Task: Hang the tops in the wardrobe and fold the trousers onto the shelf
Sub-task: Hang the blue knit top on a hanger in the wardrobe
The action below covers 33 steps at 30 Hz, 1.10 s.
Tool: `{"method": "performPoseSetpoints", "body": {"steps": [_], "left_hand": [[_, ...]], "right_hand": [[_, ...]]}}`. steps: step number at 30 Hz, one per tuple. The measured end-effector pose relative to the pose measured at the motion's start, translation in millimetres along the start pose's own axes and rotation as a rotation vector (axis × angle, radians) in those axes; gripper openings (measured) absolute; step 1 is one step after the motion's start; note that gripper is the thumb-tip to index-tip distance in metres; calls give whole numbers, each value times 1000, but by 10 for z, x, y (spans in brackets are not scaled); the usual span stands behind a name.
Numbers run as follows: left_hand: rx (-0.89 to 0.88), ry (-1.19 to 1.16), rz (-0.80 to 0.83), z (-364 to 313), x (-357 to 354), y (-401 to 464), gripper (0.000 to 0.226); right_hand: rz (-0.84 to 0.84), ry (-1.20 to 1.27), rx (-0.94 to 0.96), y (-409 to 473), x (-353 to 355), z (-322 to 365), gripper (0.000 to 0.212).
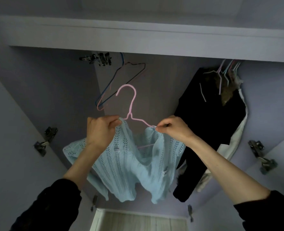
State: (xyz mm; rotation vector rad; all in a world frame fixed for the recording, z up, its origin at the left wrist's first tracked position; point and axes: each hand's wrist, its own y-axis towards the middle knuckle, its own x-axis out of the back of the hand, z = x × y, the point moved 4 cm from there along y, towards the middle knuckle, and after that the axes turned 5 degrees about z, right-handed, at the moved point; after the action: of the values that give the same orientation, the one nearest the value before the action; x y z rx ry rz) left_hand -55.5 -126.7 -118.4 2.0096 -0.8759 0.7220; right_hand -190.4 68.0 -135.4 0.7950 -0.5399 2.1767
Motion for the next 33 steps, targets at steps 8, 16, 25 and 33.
{"method": "performPoseSetpoints", "body": {"steps": [8, 16, 25, 33], "left_hand": [[56, -105, -33, 4, 119, 4, 14], [95, -116, 12, 66, 118, -40, 16], [187, -57, -81, 448, 290, -120, 16], [-19, 239, -65, 499, 320, -88, 12]], "right_hand": [[68, 41, 214, -15, -64, -44, 20], [-320, -475, 438, 3, -13, 23, 16], [-633, -531, 458, -8, 244, -125, 23], [-697, -302, 509, -48, 410, -207, 22]]}}
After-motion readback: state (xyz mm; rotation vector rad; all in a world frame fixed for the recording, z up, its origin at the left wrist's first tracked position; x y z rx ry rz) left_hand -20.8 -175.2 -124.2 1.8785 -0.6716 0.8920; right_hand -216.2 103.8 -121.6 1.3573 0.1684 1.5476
